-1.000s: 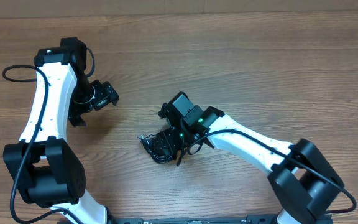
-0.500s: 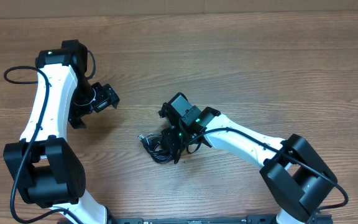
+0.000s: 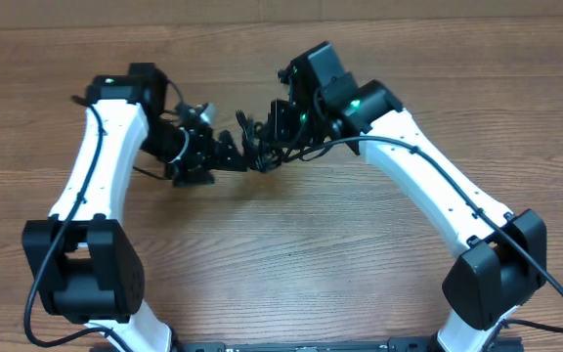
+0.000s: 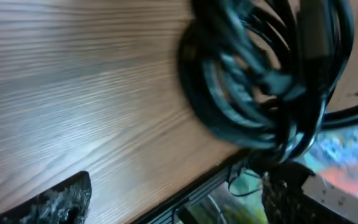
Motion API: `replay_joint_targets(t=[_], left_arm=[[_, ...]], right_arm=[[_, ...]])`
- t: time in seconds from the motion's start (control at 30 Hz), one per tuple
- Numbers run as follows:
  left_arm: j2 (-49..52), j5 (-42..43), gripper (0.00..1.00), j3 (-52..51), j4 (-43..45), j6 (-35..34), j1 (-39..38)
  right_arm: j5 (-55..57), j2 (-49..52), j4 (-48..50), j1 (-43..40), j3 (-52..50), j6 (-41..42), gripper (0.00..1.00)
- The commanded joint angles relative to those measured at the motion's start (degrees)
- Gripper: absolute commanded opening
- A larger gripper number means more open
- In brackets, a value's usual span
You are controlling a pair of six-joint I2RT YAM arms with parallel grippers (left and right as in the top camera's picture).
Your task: Untangle cables
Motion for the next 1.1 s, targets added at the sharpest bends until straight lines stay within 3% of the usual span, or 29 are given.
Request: replay_joint_targets(t=[0.0, 0.2, 0.3, 0.33, 0.37, 0.4, 0.43, 0.53, 0.6, 0.7, 0.73, 0.77, 0.8, 0.83, 0.87, 0.9, 0.93, 0.97, 1.0, 1.07], left_arm=[[0.0, 3.9, 0.87, -0.1, 2.2, 0.3, -3.5], [0.0, -5.3, 0.85, -0.1, 7.0, -11.3, -5.9], [0.0, -6.8, 0.61, -0.1, 8.7, -11.5, -5.9], [0.0, -7.1, 0.45, -0.1, 9.1, -11.7, -5.9], [0.0, -7.8, 0.36, -0.1, 9.3, -12.2, -5.9], [0.0, -10.1, 0.14, -0.1, 9.5, -14.2, -5.9], [0.0, -13.3, 0.04, -0.1, 9.5, -17.1, -5.9], [0.1, -24.9, 0.04, -0.1, 9.9, -26.2, -5.9], [0.3, -31.1, 0.04, -0.3, 10.0, -30.8, -5.9], [0.3, -33.6, 0.08, -0.3, 9.9, -32.2, -5.9], [0.3, -33.7, 0.2, -0.3, 9.7, -32.1, -5.8], [0.3, -33.6, 0.21, -0.3, 9.7, -31.8, -5.8], [0.3, -32.3, 0.06, -0.3, 9.7, -30.2, -5.8], [0.3, -28.5, 0.04, -0.3, 9.9, -26.6, -5.8], [0.3, -23.9, 0.04, -0.3, 10.4, -22.6, -5.8], [0.3, -20.0, 0.05, -0.3, 11.1, -19.5, -5.8], [0.3, -19.5, 0.24, -0.3, 11.5, -19.1, -5.8], [0.3, -20.2, 0.72, -0.3, 11.9, -19.7, -5.8], [0.3, -21.1, 0.84, -0.3, 12.0, -20.0, -5.8], [0.3, -26.8, 0.85, -0.4, 9.7, -21.7, -5.9]], right_arm=[[-9.6, -1.2, 1.5, -0.1, 1.3, 3.8, 0.04], [-10.7, -1.2, 1.6, -0.4, 1.4, 5.1, 0.04], [-12.0, -1.2, 1.8, -1.4, 1.4, 6.4, 0.04], [-12.4, -1.2, 1.9, -2.0, 1.4, 6.9, 0.04], [-12.8, -1.2, 1.8, -2.3, 1.4, 7.1, 0.04], [-14.1, -1.2, 1.8, -3.3, 1.4, 7.0, 0.04], [-15.1, -1.2, 1.8, -4.0, 1.4, 7.0, 0.04], [-21.9, -1.2, 2.5, -6.4, 1.4, 7.3, 0.04], [-26.2, -1.2, 3.3, -7.8, 1.5, 10.2, 0.04], [-27.8, -1.2, 3.1, -9.4, 2.4, 10.8, 0.04], [-27.5, -1.2, 3.1, -10.0, 2.4, 10.4, 0.04], [-25.2, -1.2, 2.3, -10.5, 2.4, 9.2, 0.04], [-20.9, -1.2, 0.6, -10.7, 2.4, 7.3, 0.04], [-12.9, -1.2, -3.5, -10.7, 2.4, 5.6, 0.04], [-5.4, -1.2, -7.8, -10.3, 2.4, 5.4, 0.09], [2.7, -1.2, -11.6, -9.5, 1.9, 5.4, 0.24], [6.3, -1.2, -13.4, -8.9, 1.4, 5.4, 0.36], [8.9, -1.2, -15.1, -8.2, 0.9, 5.4, 0.51], [9.8, -1.1, -16.0, -7.3, 0.1, 5.0, 0.65], [9.8, -1.1, -16.5, -6.0, -1.3, 4.3, 0.77]])
